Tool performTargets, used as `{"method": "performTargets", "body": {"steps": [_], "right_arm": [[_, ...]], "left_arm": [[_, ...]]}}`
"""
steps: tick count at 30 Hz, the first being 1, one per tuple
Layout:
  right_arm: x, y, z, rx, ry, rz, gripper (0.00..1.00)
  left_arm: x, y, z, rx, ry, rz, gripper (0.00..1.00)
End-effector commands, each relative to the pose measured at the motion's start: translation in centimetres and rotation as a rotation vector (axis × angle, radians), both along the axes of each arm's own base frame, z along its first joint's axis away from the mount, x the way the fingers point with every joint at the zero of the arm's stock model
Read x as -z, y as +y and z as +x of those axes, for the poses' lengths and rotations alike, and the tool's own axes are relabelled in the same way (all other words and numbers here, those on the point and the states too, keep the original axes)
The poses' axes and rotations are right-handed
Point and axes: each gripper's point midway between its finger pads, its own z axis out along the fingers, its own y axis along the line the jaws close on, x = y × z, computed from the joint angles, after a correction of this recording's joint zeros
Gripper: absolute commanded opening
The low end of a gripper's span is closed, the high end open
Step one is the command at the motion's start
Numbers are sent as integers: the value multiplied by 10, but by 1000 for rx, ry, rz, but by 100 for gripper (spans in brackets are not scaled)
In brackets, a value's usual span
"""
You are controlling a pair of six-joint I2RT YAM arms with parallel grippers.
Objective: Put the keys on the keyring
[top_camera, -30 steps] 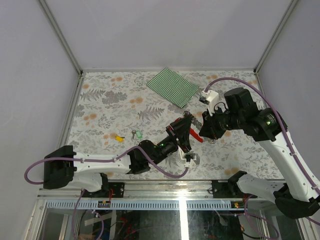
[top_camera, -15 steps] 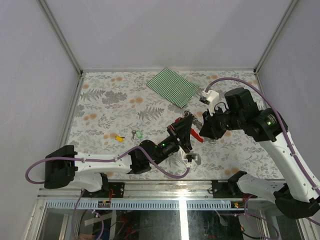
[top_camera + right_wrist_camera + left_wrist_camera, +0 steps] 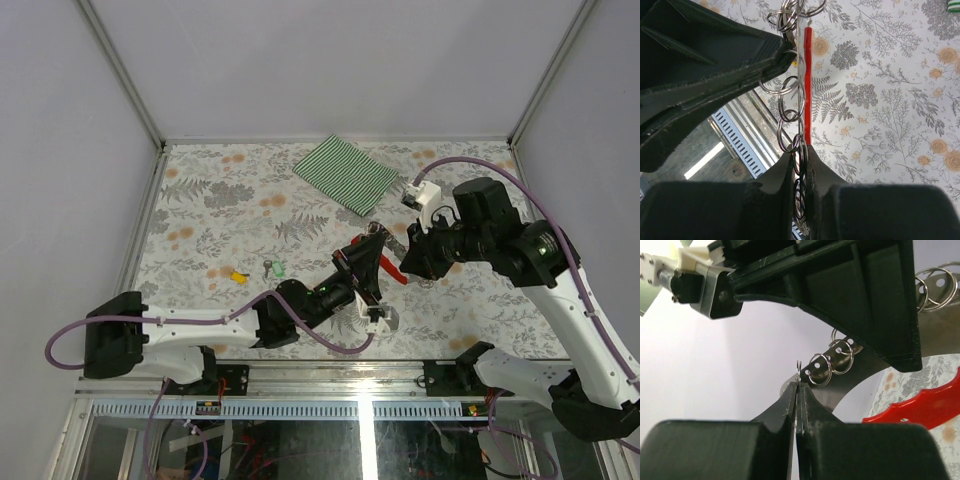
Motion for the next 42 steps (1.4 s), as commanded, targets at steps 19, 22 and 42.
{"method": "performTargets", "body": {"steps": [19, 22, 42], "right_arm": [[-42, 17, -11, -120, -248, 240, 40], [-47, 17, -14, -132, -273, 261, 42], [-116, 18, -58, -317, -920, 721, 42]], "left_arm": [[-39, 10, -22, 209, 667, -426, 0], [-42, 12, -23, 220, 707, -458, 0], [-69, 32, -115, 735, 992, -479, 0]]}}
